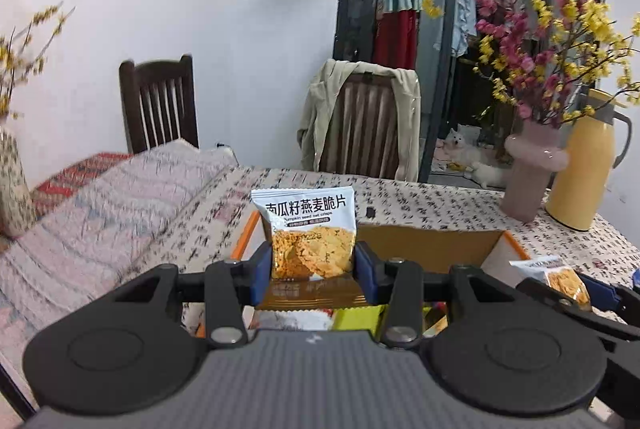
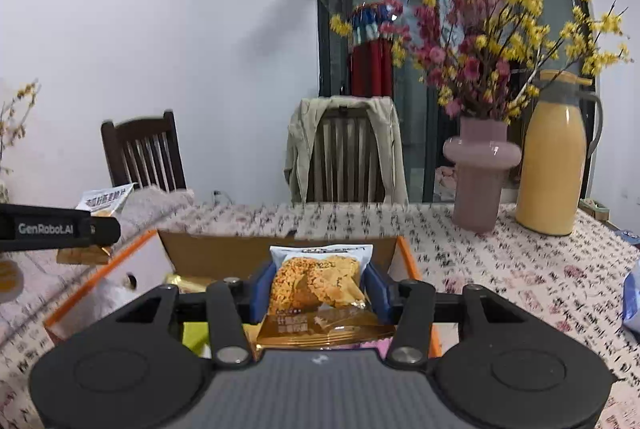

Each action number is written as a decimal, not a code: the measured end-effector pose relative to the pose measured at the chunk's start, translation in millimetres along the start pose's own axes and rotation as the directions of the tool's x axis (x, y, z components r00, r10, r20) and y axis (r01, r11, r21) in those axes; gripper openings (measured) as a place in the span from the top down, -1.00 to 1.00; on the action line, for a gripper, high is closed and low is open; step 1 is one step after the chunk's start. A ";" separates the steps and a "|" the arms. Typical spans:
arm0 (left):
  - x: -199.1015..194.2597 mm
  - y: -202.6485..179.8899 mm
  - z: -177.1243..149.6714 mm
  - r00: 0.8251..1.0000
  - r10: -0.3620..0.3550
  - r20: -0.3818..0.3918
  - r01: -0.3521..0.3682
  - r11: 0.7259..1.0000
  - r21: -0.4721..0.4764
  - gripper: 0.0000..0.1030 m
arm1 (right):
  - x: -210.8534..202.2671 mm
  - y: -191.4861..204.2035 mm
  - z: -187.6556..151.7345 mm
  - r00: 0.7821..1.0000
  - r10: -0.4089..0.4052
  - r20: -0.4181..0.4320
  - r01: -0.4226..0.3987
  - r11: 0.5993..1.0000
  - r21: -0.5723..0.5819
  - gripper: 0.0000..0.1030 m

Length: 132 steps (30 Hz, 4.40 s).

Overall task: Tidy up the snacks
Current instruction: 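Carry both cookie packets over the box and open both tools to drop them, then withdraw both open tools from the box toward the last packets, then grasp a white packet with the right tool while the left tool grasps another white packet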

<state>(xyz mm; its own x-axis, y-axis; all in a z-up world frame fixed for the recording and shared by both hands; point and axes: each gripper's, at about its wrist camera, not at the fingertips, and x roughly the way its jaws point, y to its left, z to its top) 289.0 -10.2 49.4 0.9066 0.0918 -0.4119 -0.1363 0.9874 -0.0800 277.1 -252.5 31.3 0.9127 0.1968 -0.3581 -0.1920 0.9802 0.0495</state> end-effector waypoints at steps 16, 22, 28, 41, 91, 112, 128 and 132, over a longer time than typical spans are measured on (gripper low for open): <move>4.6 8.2 -20.3 0.999 -0.018 0.036 0.019 0.999 -0.032 -0.95 | 15.4 -0.2 -15.2 0.998 0.011 -0.063 -0.011 1.000 0.011 -0.72; 3.9 14.1 -17.1 0.999 -0.004 0.045 0.008 0.997 -0.077 -1.00 | 13.0 -3.6 -14.9 0.999 0.006 -0.047 -0.004 0.999 0.038 -1.00; 2.9 11.5 -15.5 1.000 -0.006 0.021 0.007 0.998 -0.069 -1.00 | 11.7 -3.5 -14.0 0.999 0.009 -0.043 -0.007 0.999 0.037 -1.00; -68.7 6.1 6.5 0.990 -0.041 0.133 0.050 0.997 -0.060 -1.00 | -37.3 0.0 10.1 0.999 0.000 0.055 0.000 1.000 0.008 -1.00; -47.6 61.6 -109.6 0.985 0.060 -0.163 -0.067 0.997 -0.034 -1.00 | -64.2 -35.0 -98.0 0.985 -0.035 -0.167 0.047 0.997 0.065 -1.00; -42.7 68.0 -109.1 0.982 0.039 -0.186 -0.054 0.996 -0.077 -1.00 | -19.3 22.3 -80.4 0.954 0.016 -0.299 0.019 0.993 0.114 -0.47; -42.8 69.4 -108.9 0.981 0.039 -0.188 -0.056 0.995 -0.086 -1.00 | -68.2 -9.2 -82.0 0.977 0.098 -0.191 -0.067 0.984 0.163 0.24; -43.7 68.0 -109.2 0.981 0.053 -0.186 -0.069 0.995 -0.078 -1.00 | -80.0 -30.5 -87.0 0.981 0.093 -0.168 -0.061 0.980 0.189 0.24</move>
<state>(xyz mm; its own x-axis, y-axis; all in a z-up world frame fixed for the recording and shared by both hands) 196.5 38.9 -37.2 0.8080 0.1188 -0.5771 -0.2290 0.9658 -0.1218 178.6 -300.2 -22.7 0.8172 0.2804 -0.5035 -0.1754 0.9532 0.2461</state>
